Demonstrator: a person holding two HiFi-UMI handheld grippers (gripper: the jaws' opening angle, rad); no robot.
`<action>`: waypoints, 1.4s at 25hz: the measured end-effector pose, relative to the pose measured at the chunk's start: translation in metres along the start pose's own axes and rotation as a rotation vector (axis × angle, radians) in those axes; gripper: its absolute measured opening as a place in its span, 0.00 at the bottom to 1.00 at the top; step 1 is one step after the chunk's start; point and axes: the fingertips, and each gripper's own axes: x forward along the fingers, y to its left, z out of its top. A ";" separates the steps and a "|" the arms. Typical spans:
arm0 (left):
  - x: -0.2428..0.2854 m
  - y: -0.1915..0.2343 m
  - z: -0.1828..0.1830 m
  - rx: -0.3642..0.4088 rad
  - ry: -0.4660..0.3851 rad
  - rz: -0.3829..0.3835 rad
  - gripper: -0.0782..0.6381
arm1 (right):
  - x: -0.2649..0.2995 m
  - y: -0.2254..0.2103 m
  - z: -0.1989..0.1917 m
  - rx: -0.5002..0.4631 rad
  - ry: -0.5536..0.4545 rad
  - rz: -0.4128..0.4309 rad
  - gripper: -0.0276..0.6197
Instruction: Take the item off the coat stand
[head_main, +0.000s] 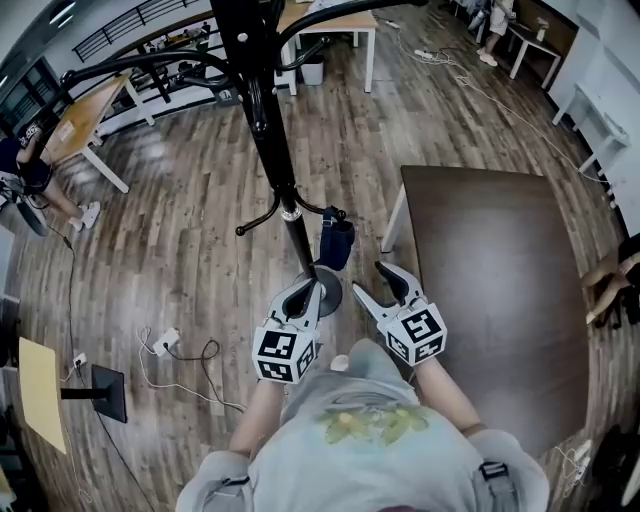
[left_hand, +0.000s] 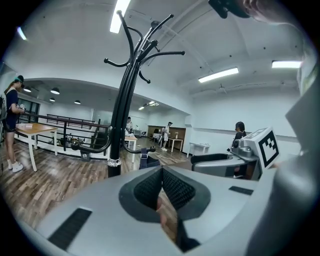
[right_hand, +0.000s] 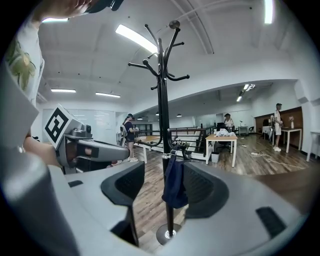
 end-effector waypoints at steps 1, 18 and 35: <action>0.002 0.002 -0.003 -0.007 0.004 0.000 0.13 | 0.002 -0.002 -0.003 0.003 0.009 -0.002 0.40; 0.025 0.045 -0.002 -0.020 0.019 0.023 0.13 | 0.045 -0.039 -0.017 -0.003 0.082 -0.021 0.44; 0.049 0.055 -0.011 -0.030 0.054 0.015 0.13 | 0.109 -0.063 -0.047 -0.049 0.188 0.045 0.46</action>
